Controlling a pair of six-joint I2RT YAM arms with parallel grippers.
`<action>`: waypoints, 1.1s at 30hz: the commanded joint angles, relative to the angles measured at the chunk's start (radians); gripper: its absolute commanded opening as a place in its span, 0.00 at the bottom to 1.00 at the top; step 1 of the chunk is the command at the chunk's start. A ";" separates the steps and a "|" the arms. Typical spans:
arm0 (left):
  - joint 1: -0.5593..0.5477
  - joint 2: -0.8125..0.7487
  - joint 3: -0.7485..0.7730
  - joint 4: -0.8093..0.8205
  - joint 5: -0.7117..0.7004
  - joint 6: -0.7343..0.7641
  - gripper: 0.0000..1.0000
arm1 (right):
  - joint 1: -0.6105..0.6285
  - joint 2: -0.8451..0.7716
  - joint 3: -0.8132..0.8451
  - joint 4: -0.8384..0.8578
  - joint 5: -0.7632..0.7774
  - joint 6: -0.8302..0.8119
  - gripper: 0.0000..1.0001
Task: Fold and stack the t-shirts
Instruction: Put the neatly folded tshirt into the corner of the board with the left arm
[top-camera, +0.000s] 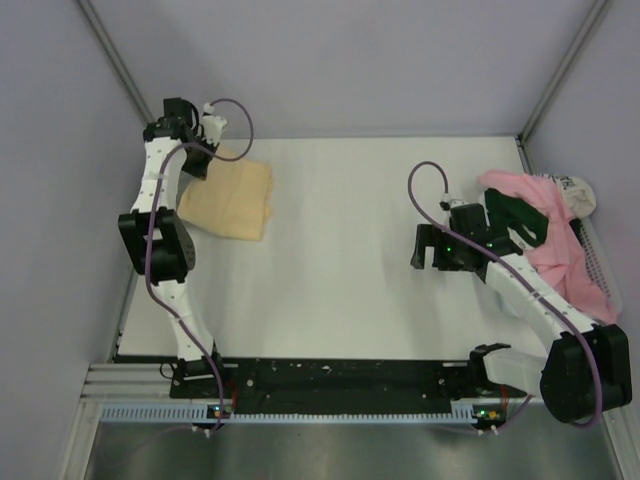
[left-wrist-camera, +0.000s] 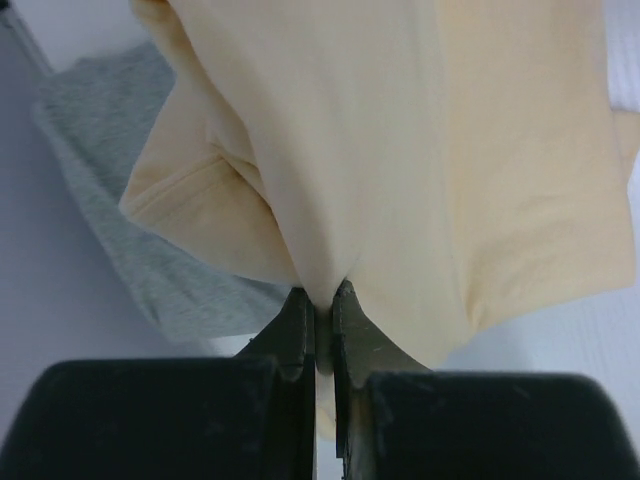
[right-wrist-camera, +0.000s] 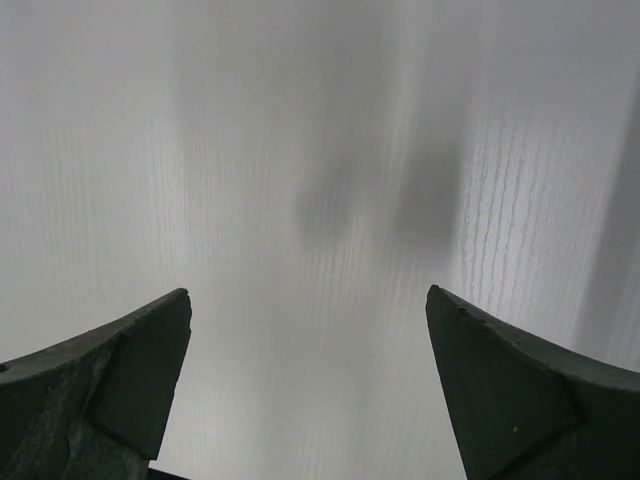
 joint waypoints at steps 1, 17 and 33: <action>0.010 0.014 0.106 0.064 -0.193 0.062 0.00 | -0.005 -0.001 0.003 0.005 0.022 -0.019 0.99; 0.056 -0.141 0.106 0.138 -0.217 0.170 0.00 | -0.005 0.011 0.008 0.002 0.032 -0.026 0.99; 0.139 0.032 0.201 0.180 -0.256 0.109 0.00 | -0.005 0.009 0.011 -0.003 0.035 -0.034 0.99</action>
